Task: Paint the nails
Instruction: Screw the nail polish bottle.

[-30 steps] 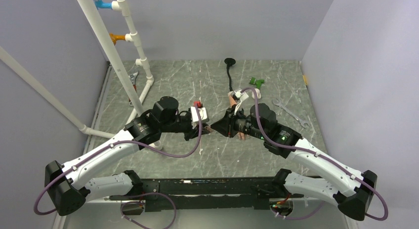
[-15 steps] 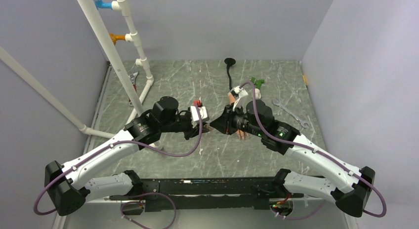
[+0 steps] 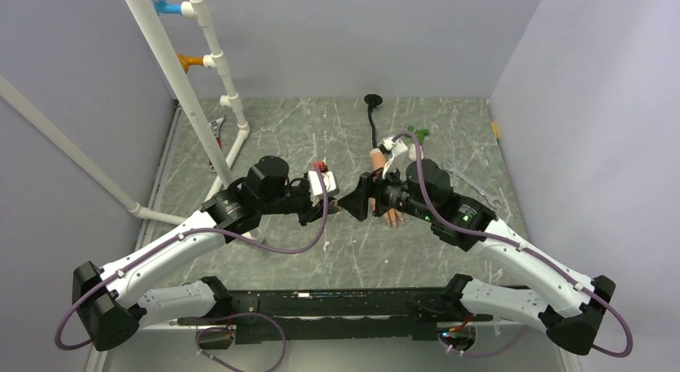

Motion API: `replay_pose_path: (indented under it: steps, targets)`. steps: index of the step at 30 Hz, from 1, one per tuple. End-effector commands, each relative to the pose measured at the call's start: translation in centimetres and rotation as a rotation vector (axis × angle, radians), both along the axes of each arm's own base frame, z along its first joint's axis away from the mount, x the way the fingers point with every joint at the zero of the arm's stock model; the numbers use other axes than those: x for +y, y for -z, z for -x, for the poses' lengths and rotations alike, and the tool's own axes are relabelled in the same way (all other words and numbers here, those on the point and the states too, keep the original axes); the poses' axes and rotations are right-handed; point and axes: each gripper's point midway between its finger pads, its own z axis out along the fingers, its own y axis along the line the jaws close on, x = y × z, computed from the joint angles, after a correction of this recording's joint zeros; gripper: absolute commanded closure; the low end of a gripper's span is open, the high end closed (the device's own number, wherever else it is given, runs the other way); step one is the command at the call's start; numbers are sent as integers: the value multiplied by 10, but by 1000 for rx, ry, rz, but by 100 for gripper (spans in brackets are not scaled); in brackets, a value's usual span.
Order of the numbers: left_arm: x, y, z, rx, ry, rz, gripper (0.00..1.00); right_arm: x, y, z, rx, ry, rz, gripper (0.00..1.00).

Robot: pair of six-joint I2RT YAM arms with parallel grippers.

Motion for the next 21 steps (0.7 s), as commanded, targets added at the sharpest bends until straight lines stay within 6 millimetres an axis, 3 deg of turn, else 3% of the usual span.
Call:
replay_pose_path:
  steps: [1,7,11,21]
  targets:
    - [-4,-37,-1,-62,4,91,100,-6,-39,9,-168,-68,-50,23]
    - [-7,-57,20,-27,90,182,100,-16,-52,35,-349,-170,-161,21]
    - [-9,-74,40,25,214,262,100,-20,-62,46,-429,-210,-199,28]
    - [-5,-95,62,82,381,372,100,-13,-78,72,-596,-376,-266,32]
